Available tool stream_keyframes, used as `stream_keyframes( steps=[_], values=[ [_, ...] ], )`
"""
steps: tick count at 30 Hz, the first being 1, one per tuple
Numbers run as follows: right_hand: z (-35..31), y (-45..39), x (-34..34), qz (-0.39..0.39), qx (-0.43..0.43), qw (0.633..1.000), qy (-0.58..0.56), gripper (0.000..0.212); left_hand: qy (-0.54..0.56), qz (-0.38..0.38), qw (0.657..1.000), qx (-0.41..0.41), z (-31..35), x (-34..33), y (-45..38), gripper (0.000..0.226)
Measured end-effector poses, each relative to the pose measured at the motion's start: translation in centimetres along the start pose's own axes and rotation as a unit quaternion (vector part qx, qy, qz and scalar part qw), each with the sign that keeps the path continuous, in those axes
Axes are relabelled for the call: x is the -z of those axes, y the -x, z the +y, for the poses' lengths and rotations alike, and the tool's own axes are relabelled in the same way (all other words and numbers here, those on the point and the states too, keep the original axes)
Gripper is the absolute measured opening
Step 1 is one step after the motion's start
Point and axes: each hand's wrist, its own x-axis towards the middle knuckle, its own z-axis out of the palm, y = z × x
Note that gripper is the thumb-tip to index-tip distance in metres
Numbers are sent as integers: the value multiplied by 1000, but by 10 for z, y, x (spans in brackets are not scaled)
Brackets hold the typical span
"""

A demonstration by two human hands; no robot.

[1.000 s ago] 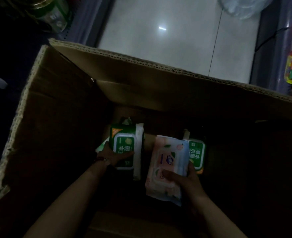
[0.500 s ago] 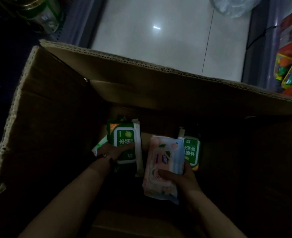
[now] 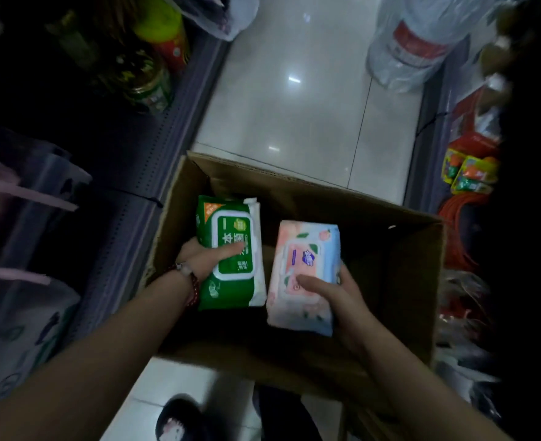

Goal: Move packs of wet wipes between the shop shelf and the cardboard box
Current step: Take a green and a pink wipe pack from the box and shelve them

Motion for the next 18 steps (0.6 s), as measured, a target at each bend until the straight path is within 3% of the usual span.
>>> stream_keyframes(
  steps=[3, 6, 8, 14, 18],
  values=[
    [-23, 45, -15, -15, 17, 1000, -1, 54, 25, -2, 999, -23, 19, 13, 55, 65],
    [-45, 88, -33, -17, 52, 998, 9, 97, 40, 0, 997, -63, 37, 31, 109, 54],
    [-62, 120, -46, -23, 72, 997, 5, 110, 53, -9, 995, -86, 50, 44, 150, 57],
    [-128, 231, -91, -104, 156, 982, 25, 77, 106, -40, 981, -158, 90, 96, 283, 67],
    [-175, 278, -122, -170, 181, 967, 55, 75, 171, -52, 964, -197, 116, 132, 356, 36]
  ],
)
